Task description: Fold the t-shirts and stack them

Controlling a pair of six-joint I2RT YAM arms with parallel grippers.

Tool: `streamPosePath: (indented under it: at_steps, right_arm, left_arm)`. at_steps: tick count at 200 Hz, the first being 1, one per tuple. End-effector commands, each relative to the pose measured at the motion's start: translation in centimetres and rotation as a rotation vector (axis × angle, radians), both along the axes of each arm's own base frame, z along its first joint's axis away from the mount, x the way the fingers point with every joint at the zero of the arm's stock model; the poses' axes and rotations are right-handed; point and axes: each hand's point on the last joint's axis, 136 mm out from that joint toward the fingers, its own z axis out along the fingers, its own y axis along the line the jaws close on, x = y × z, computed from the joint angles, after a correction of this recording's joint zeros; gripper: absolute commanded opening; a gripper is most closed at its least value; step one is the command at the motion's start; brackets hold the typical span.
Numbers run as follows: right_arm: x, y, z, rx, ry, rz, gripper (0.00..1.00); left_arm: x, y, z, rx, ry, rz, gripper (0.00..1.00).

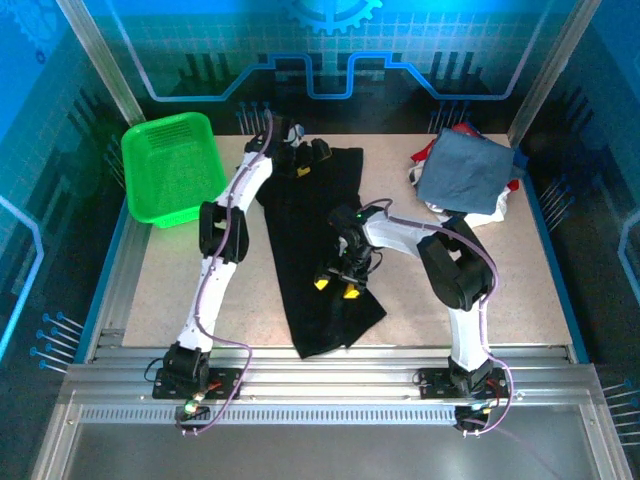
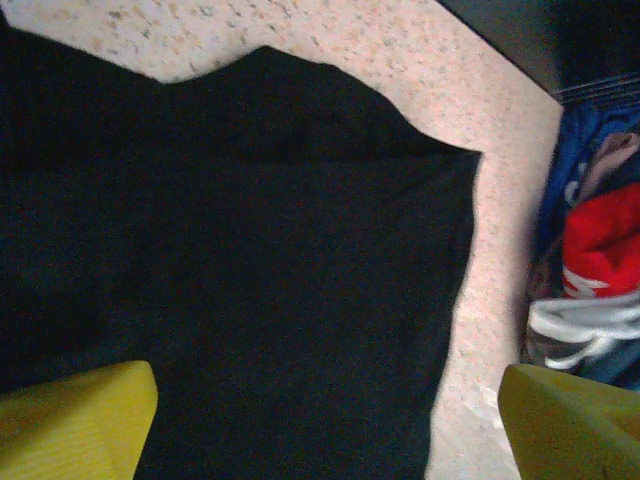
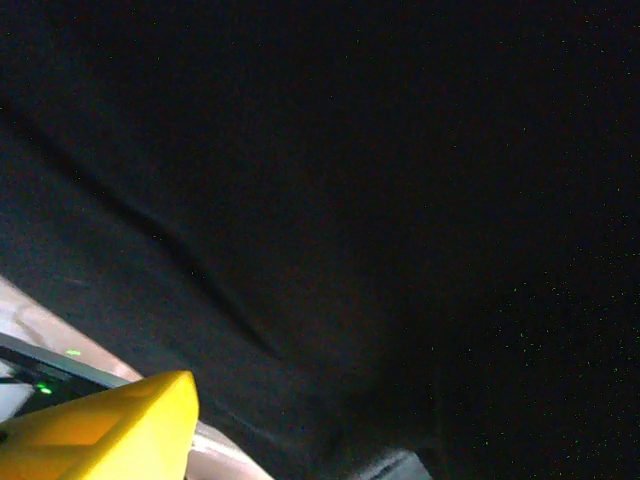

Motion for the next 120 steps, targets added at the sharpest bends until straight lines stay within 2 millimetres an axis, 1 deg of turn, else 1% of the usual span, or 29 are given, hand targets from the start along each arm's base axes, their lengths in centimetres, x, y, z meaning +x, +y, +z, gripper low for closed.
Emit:
streamPosePath:
  at_steps: [1, 17, 27, 35, 46, 58, 68, 89, 97, 98, 106, 120]
  right_arm:
    - [2.3, 1.5, 2.4, 0.071, -0.122, 0.041, 0.73]
    - [2.3, -0.1, 4.5, 0.051, -0.17, 0.055, 0.76]
    - [2.2, -1.5, 5.6, 0.039, -0.205, 0.054, 0.78]
    - [2.1, -2.6, 6.4, 0.037, -0.226, 0.05, 0.8]
    - [1.9, -4.2, 6.8, 0.029, -0.243, 0.046, 0.81]
    - [1.7, -5.9, 6.9, 0.017, -0.25, 0.033, 0.82]
    - [1.4, -7.0, 6.7, 0.021, -0.246, 0.019, 0.82]
    - [1.5, -9.1, 6.8, 0.012, -0.281, 0.004, 0.82]
    - [1.7, -9.4, 6.8, 0.012, -0.299, 0.006, 0.82]
    - [1.7, -9.5, 6.8, 0.011, -0.302, 0.007, 0.82]
    - [2.0, -9.5, 6.7, 0.013, -0.312, 0.013, 0.82]
    - [2.5, -9.2, 6.2, 0.017, -0.308, 0.025, 0.81]
  left_arm:
    - [-2.8, 1.5, 15.7, -0.034, -0.206, -0.025, 0.93]
    - [-6.6, 3.0, 18.6, 0.036, -0.201, -0.016, 0.94]
    - [-9.1, 3.9, 19.8, 0.072, -0.202, -0.002, 0.95]
    - [-11.1, 4.9, 20.2, 0.104, -0.198, 0.02, 0.98]
    - [-13.7, 6.1, 19.9, 0.142, -0.179, 0.051, 0.99]
    - [-16.5, 7.0, 18.4, 0.158, -0.114, 0.074, 0.99]
    - [-19.2, 7.1, 16.9, 0.152, -0.049, 0.076, 0.99]
    - [-25.4, 6.8, 12.8, 0.211, 0.044, 0.081, 0.99]
    - [-27.5, 7.0, 10.5, 0.231, 0.101, 0.1, 0.99]
    - [-27.6, 6.9, 10.5, 0.229, 0.101, 0.102, 0.99]
    - [-29.2, 6.9, 8.2, 0.226, 0.154, 0.115, 0.97]
    - [-30.6, 6.8, 4.8, 0.277, 0.209, 0.137, 0.94]
